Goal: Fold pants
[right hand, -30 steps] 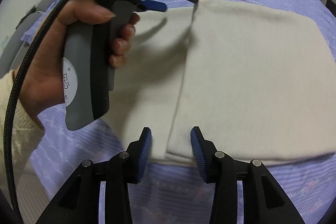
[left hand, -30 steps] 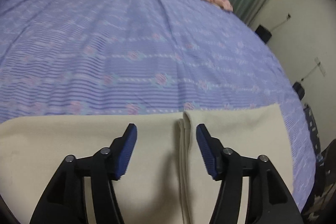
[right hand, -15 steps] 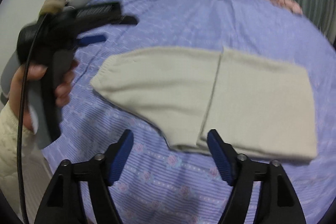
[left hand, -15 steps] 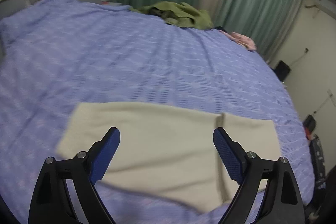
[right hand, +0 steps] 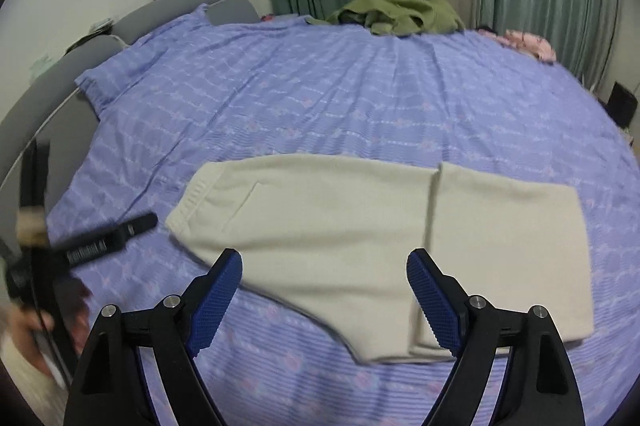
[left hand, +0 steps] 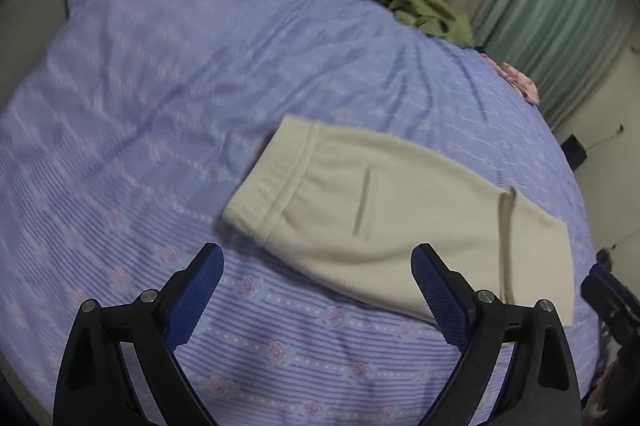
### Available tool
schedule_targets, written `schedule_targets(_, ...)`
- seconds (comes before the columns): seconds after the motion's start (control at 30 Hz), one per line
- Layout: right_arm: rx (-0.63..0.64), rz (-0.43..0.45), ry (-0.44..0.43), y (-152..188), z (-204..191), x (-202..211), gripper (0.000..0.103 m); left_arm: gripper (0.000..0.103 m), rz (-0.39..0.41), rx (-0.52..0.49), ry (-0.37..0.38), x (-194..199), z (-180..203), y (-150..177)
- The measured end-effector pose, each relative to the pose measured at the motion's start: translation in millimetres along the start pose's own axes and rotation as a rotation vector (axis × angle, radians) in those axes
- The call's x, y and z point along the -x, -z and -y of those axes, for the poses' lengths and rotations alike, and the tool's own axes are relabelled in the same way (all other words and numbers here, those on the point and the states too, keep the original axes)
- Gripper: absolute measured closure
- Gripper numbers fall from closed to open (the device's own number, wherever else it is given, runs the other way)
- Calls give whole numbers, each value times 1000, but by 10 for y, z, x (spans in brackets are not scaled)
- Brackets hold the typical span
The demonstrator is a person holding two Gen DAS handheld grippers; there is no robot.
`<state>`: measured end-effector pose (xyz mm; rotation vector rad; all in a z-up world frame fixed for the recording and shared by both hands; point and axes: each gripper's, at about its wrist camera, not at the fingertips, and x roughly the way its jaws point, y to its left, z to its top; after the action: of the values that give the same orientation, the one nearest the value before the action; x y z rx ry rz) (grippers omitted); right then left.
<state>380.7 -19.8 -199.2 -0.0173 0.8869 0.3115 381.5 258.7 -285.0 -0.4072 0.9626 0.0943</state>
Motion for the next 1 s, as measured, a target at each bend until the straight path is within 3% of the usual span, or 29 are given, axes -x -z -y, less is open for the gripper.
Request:
schedule_targets(0.27,-26,-47,75,75,-97,-498,17,7,-59,84,66,-627,-234,65)
schedule_targets(0.47,-42,-100,76,230,-136,-670,17,7,-65,263,167,-914,-417,121)
schedule_targets(0.77,-99,-164,58,396,-135,-922,17,7,-1,359,182,-1280,-511,30)
schedule_targets(0.9,-99,-166,64,392,-138,-978,17,7,19,329,150,-1409,-403,-92)
schedule_targets(0.97,-104,-164,52,381,-128,-994,17,12,22,329,145,-1409,-363,-111)
schedule_targets(1.0,-110,-162,49,377,-115,-994,17,27,22,349,151,-1378,-378,-117)
